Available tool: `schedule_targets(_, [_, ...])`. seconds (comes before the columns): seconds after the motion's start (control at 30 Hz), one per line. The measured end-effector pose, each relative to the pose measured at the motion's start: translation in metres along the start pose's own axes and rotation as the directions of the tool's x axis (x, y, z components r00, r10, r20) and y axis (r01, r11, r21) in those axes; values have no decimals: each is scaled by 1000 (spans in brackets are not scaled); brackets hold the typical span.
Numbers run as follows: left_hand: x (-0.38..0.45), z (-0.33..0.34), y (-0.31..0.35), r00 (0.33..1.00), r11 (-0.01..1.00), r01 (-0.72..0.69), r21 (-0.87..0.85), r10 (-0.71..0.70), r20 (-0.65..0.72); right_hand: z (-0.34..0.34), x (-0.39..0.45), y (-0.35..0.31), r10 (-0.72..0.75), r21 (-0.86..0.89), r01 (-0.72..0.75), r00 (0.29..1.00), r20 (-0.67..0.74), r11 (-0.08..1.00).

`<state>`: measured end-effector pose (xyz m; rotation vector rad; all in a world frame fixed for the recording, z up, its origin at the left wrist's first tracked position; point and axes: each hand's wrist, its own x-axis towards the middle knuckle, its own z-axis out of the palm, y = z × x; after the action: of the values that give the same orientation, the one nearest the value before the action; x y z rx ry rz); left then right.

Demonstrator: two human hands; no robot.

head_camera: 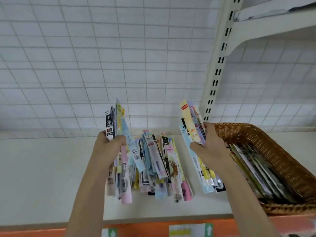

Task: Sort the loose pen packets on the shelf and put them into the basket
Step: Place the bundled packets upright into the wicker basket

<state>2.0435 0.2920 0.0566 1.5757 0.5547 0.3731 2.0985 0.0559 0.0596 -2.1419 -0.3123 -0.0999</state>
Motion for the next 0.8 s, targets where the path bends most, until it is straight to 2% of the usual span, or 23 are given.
schedule_targets(0.1, [-7, 0, 9, 996, 994, 94, -60, -93, 16, -8, 4, -3, -23, 27, 23, 1000, 5, 999])
schedule_targets(0.27, [-20, 13, 16, 994, 986, 107, -129, -108, 0, -25, 10, -6, -83, 54, 82, 996, 23, 995])
schedule_targets(0.33, [-26, 21, 18, 996, 986, 93, -141, -92, 11, -34, 10, -6, -95, 68, 93, 995, 20, 993])
schedule_targets(0.6, [-40, 61, 23, 997, 997, -78, -4, 78, -11, -98, 11, 0, -96, 101, 107, 990, -107, 989])
schedule_targets(0.8, [-63, 93, 27, 996, 995, -89, 32, 89, 5, -129, 10, 42, 29, 30, -24, 980, -198, 999])
